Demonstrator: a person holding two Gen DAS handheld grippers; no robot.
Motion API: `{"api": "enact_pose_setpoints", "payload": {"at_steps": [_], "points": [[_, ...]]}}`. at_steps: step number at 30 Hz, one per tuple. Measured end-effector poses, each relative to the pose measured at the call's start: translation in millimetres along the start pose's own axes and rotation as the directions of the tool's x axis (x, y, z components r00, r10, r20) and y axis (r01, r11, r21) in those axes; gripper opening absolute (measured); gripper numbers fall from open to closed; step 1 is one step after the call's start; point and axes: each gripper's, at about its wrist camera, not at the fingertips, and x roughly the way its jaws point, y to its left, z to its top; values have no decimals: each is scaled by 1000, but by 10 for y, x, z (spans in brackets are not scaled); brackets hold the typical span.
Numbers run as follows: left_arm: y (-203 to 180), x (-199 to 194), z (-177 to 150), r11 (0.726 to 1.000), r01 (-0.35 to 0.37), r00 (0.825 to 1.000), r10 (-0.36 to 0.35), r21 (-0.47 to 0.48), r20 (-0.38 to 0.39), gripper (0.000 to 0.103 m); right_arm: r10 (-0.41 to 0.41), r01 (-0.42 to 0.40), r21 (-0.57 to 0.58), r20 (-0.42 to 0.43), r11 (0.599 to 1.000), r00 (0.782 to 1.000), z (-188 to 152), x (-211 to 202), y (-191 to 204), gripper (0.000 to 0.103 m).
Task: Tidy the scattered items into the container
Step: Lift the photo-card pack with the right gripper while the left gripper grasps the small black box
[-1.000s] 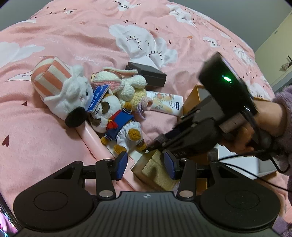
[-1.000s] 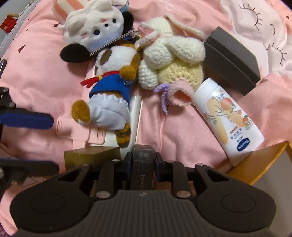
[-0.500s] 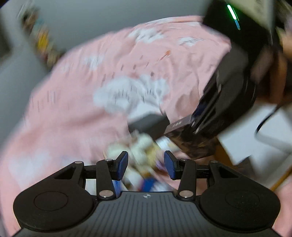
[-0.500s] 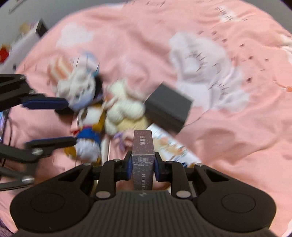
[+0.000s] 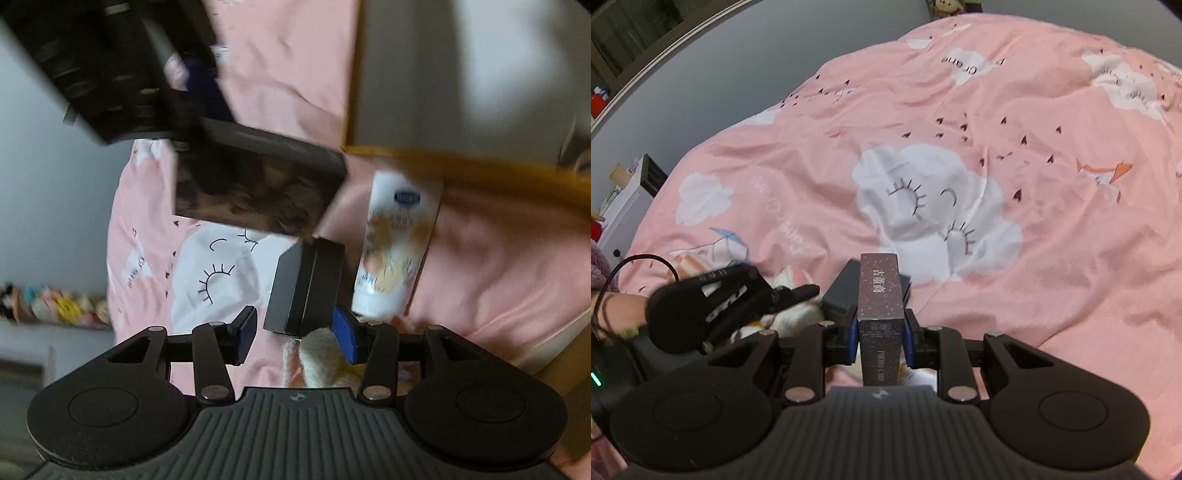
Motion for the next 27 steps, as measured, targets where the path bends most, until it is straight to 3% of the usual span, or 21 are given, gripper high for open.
{"api": "enact_pose_setpoints", "payload": {"at_steps": [5, 13, 15, 16, 19, 22, 24, 27], "points": [[-215, 222, -9, 991, -65, 998, 64, 117, 6, 57, -51, 51, 17, -13, 999, 999, -60, 176, -96, 25], [-276, 479, 111, 984, -60, 998, 64, 168, -20, 57, -107, 107, 7, -16, 994, 994, -29, 102, -218, 25], [-269, 522, 129, 989, -58, 998, 63, 136, -31, 55, -118, 118, 5, 4, 993, 993, -57, 32, -223, 25], [-253, 519, 135, 991, -55, 997, 60, 119, -38, 45, -124, 124, 6, 9, 992, 992, -84, 12, -222, 25], [-258, 469, 132, 993, -97, 995, 99, 71, -28, 40, -140, 140, 4, 23, 990, 990, -198, -33, -212, 25], [-100, 303, 107, 989, -117, 993, 116, -87, -14, 38, -162, 161, 14, 76, 987, 984, -304, -164, -217, 25], [32, 161, 111, 974, -116, 993, 117, -194, -8, 38, -168, 164, 42, 116, 986, 979, -358, -309, -243, 25], [219, -188, 129, 928, -110, 992, 123, -355, 14, 38, -162, 150, 85, 171, 985, 972, -446, -531, -267, 25]]}}
